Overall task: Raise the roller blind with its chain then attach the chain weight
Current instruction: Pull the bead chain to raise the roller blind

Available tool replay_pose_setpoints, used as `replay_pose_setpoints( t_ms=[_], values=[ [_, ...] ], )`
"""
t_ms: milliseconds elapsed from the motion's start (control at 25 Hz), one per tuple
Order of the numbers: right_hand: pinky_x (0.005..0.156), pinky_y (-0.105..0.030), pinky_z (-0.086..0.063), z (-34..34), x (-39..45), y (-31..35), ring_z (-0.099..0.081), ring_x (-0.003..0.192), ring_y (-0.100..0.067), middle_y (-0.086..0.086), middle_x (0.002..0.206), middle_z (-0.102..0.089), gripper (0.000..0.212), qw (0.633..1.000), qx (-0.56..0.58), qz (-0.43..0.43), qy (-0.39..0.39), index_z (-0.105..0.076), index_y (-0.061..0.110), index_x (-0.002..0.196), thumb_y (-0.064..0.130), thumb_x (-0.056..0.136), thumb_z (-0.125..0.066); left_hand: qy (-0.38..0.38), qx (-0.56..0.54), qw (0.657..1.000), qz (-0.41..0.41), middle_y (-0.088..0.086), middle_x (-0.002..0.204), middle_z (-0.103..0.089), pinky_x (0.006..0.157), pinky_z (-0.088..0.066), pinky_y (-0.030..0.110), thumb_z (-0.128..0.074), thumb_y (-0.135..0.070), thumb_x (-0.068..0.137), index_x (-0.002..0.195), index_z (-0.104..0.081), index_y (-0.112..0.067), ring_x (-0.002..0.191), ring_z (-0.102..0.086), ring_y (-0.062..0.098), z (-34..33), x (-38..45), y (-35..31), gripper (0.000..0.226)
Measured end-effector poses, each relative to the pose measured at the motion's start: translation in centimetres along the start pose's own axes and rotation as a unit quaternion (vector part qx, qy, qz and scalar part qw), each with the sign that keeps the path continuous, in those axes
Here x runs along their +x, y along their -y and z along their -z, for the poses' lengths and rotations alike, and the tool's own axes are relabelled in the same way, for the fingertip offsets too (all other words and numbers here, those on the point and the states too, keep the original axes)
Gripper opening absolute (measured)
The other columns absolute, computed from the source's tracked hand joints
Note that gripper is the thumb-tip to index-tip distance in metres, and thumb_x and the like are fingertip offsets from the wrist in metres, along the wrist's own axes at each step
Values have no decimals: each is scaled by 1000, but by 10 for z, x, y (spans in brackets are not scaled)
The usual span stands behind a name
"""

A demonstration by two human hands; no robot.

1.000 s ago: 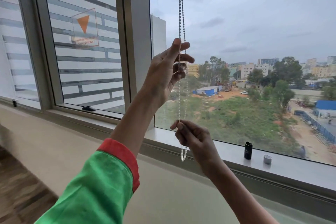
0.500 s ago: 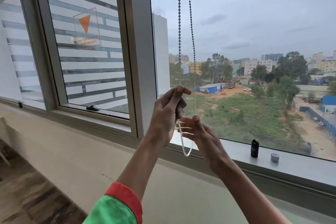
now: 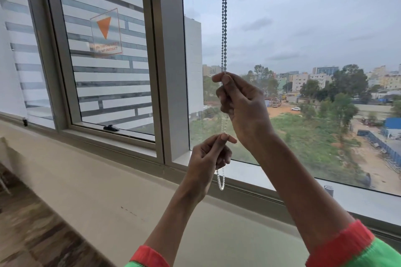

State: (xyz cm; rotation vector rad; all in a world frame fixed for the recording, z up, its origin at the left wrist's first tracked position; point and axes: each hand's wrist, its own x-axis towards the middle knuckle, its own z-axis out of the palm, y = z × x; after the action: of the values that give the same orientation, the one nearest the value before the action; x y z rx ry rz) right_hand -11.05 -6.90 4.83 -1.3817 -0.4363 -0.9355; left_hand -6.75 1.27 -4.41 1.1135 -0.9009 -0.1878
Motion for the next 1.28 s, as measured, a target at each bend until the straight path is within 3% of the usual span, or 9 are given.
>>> replay_pose_setpoints(
  t_ms=[160, 280, 400, 520, 680, 840, 1000, 1160, 1280],
  values=[
    [46, -16, -31, 3, -26, -16, -37, 50, -7, 9, 52, -46, 20, 999, -25, 27, 3, -67, 14, 85, 11, 94, -49, 40, -20, 999, 28, 1, 84, -75, 79, -50, 25, -57, -27, 88, 92, -73, -15, 82, -67, 12, 14, 8, -11, 20],
    [48, -16, -32, 11, -46, -34, -36, 50, -7, 10, 51, -44, 20, 1000, -20, 5, 1, -65, 11, 82, 7, 93, -49, 35, -73, 997, -6, 5, 99, -74, 85, -52, 23, -50, -20, 87, 103, -70, -11, 96, -68, 15, 14, 24, -36, 26],
    [50, -13, -31, 19, -69, -53, -35, 50, -6, 9, 50, -44, 23, 998, -54, -26, 19, -66, 13, 81, 7, 94, -48, 11, -89, 995, -44, 16, 109, -70, 91, -54, 33, -45, -15, 94, 114, -61, -2, 102, -68, 26, 7, 45, -73, 29],
    [53, -14, -31, 29, -84, -67, -35, 53, -10, 8, 53, -43, 26, 996, -61, -62, 34, -68, 16, 79, 8, 93, -48, 2, -58, 997, -60, 10, 94, -71, 72, -55, 27, -47, -25, 95, 113, -60, -6, 82, -67, 19, -9, 57, -101, 29],
    [52, -15, -30, 36, -83, -71, -35, 53, -11, 1, 54, -42, 27, 994, -63, -82, 44, -68, 14, 79, 6, 94, -48, -52, -32, 996, -72, -2, 58, -41, 49, -25, 19, -44, -20, 97, 92, -68, -15, 51, -31, 7, -24, 60, -97, 25],
    [54, -16, -38, 44, -71, -67, -47, 55, -11, 1, 60, -62, 22, 990, -89, -93, 50, -71, 10, 91, 18, 92, -50, -62, -35, 991, -110, -4, 57, -33, 49, -25, 17, -47, -20, 96, 77, -66, -19, 49, -30, 6, -26, 54, -92, 27],
    [71, -24, -48, 42, -49, -51, -64, 81, -15, -3, 86, -72, 40, 992, -62, -104, 28, -68, 14, 102, 42, 85, -45, -56, -36, 991, -120, -8, 52, -39, 51, -26, 19, -47, -20, 96, 76, -67, -21, 53, -30, 7, -27, 46, -92, 28],
    [81, -36, -51, 28, -11, -20, -65, 82, -18, -2, 84, -70, 32, 998, -21, -43, 38, -68, 13, 93, 31, 96, -42, -32, -31, 989, -140, -6, 53, -37, 49, -32, 15, -44, -18, 97, 79, -64, -17, 49, -32, 6, -30, 43, -93, 26],
    [76, -29, -54, 15, 9, 4, -67, 80, -13, 2, 81, -70, 31, 999, -7, -2, 49, -67, 13, 93, 22, 99, -38, -20, -58, 987, -149, -11, 46, -41, 48, -39, 12, -42, -14, 97, 83, -62, -11, 44, -40, 1, -33, 41, -94, 25]
  ],
)
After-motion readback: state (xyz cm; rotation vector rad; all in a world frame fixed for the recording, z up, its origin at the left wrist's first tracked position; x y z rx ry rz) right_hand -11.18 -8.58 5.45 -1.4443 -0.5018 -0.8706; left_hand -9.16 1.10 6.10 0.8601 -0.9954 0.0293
